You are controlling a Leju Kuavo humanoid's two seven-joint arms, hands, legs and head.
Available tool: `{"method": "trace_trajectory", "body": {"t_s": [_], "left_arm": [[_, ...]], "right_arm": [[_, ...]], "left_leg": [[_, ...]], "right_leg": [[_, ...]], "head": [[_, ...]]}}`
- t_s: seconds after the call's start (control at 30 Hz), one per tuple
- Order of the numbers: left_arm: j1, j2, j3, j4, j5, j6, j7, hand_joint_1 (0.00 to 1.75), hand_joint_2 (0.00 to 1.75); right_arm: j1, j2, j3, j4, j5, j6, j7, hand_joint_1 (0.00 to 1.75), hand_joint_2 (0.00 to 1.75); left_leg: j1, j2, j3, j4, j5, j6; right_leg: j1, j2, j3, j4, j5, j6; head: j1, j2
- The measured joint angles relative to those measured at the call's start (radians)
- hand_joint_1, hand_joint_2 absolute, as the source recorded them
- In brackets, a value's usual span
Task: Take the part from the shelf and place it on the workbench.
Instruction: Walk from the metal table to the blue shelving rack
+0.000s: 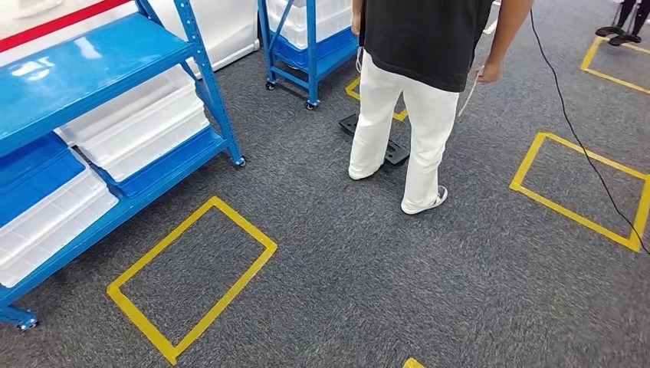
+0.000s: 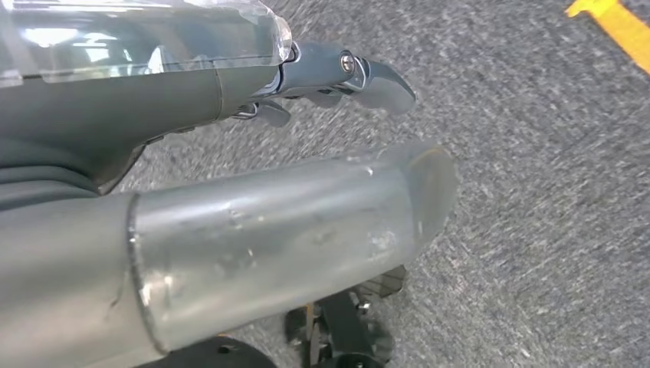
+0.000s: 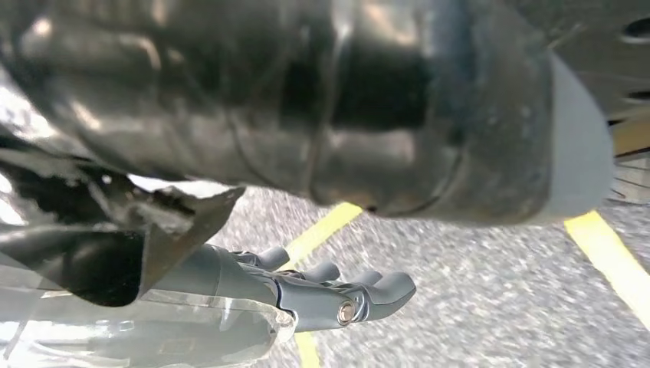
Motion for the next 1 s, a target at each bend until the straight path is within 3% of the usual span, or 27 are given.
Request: {"method": "trace_trajectory", "body": {"t_s": [0.03, 0.07, 0.1, 0.13, 0.2, 0.27, 0.33, 0.37, 0.4, 0.43, 0.5, 0.53, 0.6, 0.63, 0.7, 0.77, 0.8, 0.83, 0.87, 0.9, 0.97, 1.0], "left_arm": [[-0.001, 0.0, 0.0, 0.0, 0.0, 0.0, 0.0, 0.0, 0.0], [-0.001, 0.0, 0.0, 0.001, 0.001, 0.0, -0.001, 0.0, 0.0], [-0.001, 0.001, 0.0, 0.001, 0.001, 0.0, -0.001, 0.0, 0.0], [0.0, 0.001, 0.0, 0.001, 0.002, 0.0, -0.001, 0.0, 0.0], [0.0, 0.002, 0.0, 0.002, 0.004, 0.0, -0.001, 0.0, 0.0], [-0.003, 0.001, 0.0, 0.002, 0.007, 0.0, -0.001, 0.0, 0.0], [-0.004, 0.001, 0.0, 0.002, 0.011, 0.0, -0.001, 0.0, 0.0], [-0.003, 0.001, 0.0, 0.002, 0.012, 0.0, -0.001, 0.0, 0.0], [-0.002, 0.002, 0.0, 0.002, 0.013, 0.0, -0.001, 0.0, 0.0], [-0.002, 0.002, 0.0, 0.002, 0.015, 0.0, -0.001, 0.0, 0.0], [-0.004, 0.002, -0.001, 0.002, 0.019, 0.0, -0.002, 0.0, 0.0], [-0.006, 0.002, -0.001, 0.002, 0.021, 0.0, -0.002, 0.0, 0.0], [-0.006, 0.002, -0.002, 0.002, 0.025, 0.0, -0.002, 0.0, 0.0], [-0.004, 0.002, -0.002, 0.003, 0.028, 0.0, -0.002, 0.0, 0.0], [-0.003, 0.001, -0.004, 0.003, 0.032, 0.001, -0.003, 0.0, 0.0], [-0.006, 0.0, -0.007, 0.003, 0.033, 0.002, -0.003, 0.0, 0.0], [-0.007, 0.001, -0.008, 0.003, 0.033, 0.003, -0.003, 0.0, 0.0], [-0.007, 0.001, -0.01, 0.003, 0.033, 0.003, -0.003, 0.0, 0.0], [-0.007, 0.001, -0.012, 0.003, 0.033, 0.003, -0.004, 0.0, 0.0], [-0.007, 0.001, -0.014, 0.004, 0.033, 0.003, -0.003, 0.0, 0.0], [-0.007, 0.0, -0.019, 0.006, 0.033, 0.003, -0.003, 0.0, 0.0], [-0.008, 0.0, -0.021, 0.007, 0.033, 0.003, -0.002, 0.0, 0.0]], "right_arm": [[0.0, 0.0, 0.0, 0.0, 0.0, 0.0, -0.001, 0.0, 0.0], [-0.001, 0.0, -0.001, 0.0, 0.0, 0.0, -0.001, 0.0, 0.0], [-0.001, 0.0, 0.0, 0.0, 0.0, 0.0, -0.002, 0.0, 0.0], [-0.001, 0.0, -0.001, 0.0, 0.001, 0.001, -0.002, 0.0, 0.0], [0.001, 0.001, -0.001, -0.002, 0.002, 0.002, -0.002, 0.0, 0.0], [0.003, 0.001, -0.001, -0.002, 0.004, 0.005, -0.005, 0.0, 0.0], [0.003, 0.001, -0.003, -0.003, 0.007, 0.008, -0.008, 0.0, 0.0], [0.003, 0.001, -0.004, -0.003, 0.009, 0.011, -0.011, 0.0, 0.0], [0.002, 0.001, -0.006, -0.004, 0.013, 0.014, -0.013, 0.0, 0.0], [0.002, 0.001, -0.006, -0.005, 0.017, 0.019, -0.015, 0.0, 0.0], [0.0, 0.001, -0.009, -0.005, 0.026, 0.024, -0.018, 0.0, 0.0], [-0.001, 0.001, -0.012, -0.006, 0.03, 0.024, -0.02, 0.0, 0.0], [-0.006, 0.002, -0.017, -0.007, 0.037, 0.025, -0.024, 0.0, 0.0], [-0.009, 0.002, -0.02, -0.008, 0.04, 0.025, -0.027, 0.0, 0.0], [-0.01, 0.002, -0.024, -0.008, 0.047, 0.025, -0.032, 0.0, 0.0], [-0.01, 0.001, -0.031, -0.009, 0.053, 0.025, -0.035, 0.0, 0.0], [-0.01, 0.001, -0.035, -0.009, 0.056, 0.025, -0.035, 0.0, 0.0], [-0.01, 0.0, -0.038, -0.009, 0.057, 0.025, -0.036, 0.0, 0.0], [-0.01, 0.0, -0.041, -0.009, 0.059, 0.025, -0.036, 0.0, 0.0], [-0.01, -0.001, -0.043, -0.009, 0.06, 0.025, -0.037, 0.0, 0.0], [-0.01, -0.003, -0.048, -0.008, 0.062, 0.025, -0.038, 0.0, 0.0], [-0.011, -0.004, -0.05, -0.008, 0.063, 0.025, -0.039, 0.0, 0.0]], "left_leg": [[0.001, -0.009, -0.005, 0.003, -0.001, -0.007], [0.002, -0.018, -0.01, 0.005, 0.0, -0.013], [0.003, -0.028, -0.014, 0.004, 0.001, -0.02], [0.004, -0.023, -0.017, 0.009, -0.002, -0.025], [0.003, 0.023, -0.044, 0.063, -0.038, -0.034], [0.004, 0.077, -0.106, 0.192, -0.106, -0.041], [0.006, 0.091, -0.155, 0.293, -0.139, -0.046], [0.006, 0.094, -0.153, 0.291, -0.126, -0.046], [0.006, 0.099, -0.13, 0.247, -0.095, -0.045], [0.005, 0.115, -0.09, 0.173, -0.058, -0.041], [-0.004, 0.16, -0.023, 0.043, -0.012, -0.029], [-0.008, 0.174, -0.009, 0.012, -0.006, -0.023], [-0.012, 0.162, -0.01, 0.003, -0.007, -0.015], [-0.01, 0.15, -0.007, -0.002, -0.003, -0.01], [-0.002, 0.127, 0.0, -0.013, 0.007, 0.004], [0.001, 0.105, 0.001, -0.017, 0.012, 0.012], [0.0, 0.092, 0.0, -0.016, 0.012, 0.013], [0.0, 0.077, 0.0, -0.015, 0.012, 0.014], [-0.001, 0.061, 0.001, -0.014, 0.011, 0.014], [-0.001, 0.046, 0.002, -0.011, 0.009, 0.013], [-0.001, 0.017, 0.003, -0.003, 0.003, 0.007], [-0.001, 0.004, 0.0, 0.003, 0.0, 0.002]], "right_leg": [[0.001, 0.012, 0.006, -0.018, 0.002, -0.003], [0.004, 0.008, 0.005, -0.019, 0.001, -0.007], [0.005, -0.005, 0.005, -0.021, 0.003, -0.013], [0.004, -0.017, 0.007, -0.024, 0.005, -0.02], [0.002, -0.044, 0.009, -0.032, 0.008, -0.035], [0.004, -0.073, 0.009, -0.034, 0.007, -0.043], [0.007, -0.103, 0.009, -0.033, 0.004, -0.044], [0.008, -0.116, 0.01, -0.033, 0.002, -0.043], [0.008, -0.128, 0.013, -0.032, -0.001, -0.042], [0.009, -0.14, 0.017, -0.032, -0.004, -0.039], [0.012, -0.161, 0.025, -0.032, -0.01, -0.03], [0.013, -0.17, 0.028, -0.031, -0.013, -0.025], [0.013, -0.188, 0.035, -0.034, -0.015, -0.014], [0.012, -0.187, 0.039, -0.032, -0.019, -0.009], [0.009, -0.144, 0.025, 0.009, -0.052, 0.0], [0.006, -0.084, -0.031, 0.126, -0.116, 0.003], [0.005, -0.071, -0.066, 0.192, -0.141, 0.005], [0.004, -0.067, -0.091, 0.235, -0.148, 0.006], [0.003, -0.065, -0.101, 0.244, -0.135, 0.006], [0.003, -0.063, -0.093, 0.213, -0.102, 0.006], [0.002, -0.031, -0.045, 0.087, -0.024, 0.002], [0.001, -0.012, -0.025, 0.035, 0.0, -0.001]], "head": [[0.0, 0.0], [0.0, 0.0], [0.0, 0.0], [0.0, 0.0], [0.0, 0.0], [-0.001, 0.0], [0.0, 0.0], [0.0, 0.0], [0.0, 0.0], [0.0, 0.0], [0.0, 0.0], [0.0, 0.0], [0.0, 0.0], [0.0, 0.0], [0.0, 0.0], [0.0, 0.0], [0.0, 0.0], [0.0, 0.0], [0.0, 0.0], [0.0, 0.0], [0.0, 0.0], [0.0, 0.0]]}}
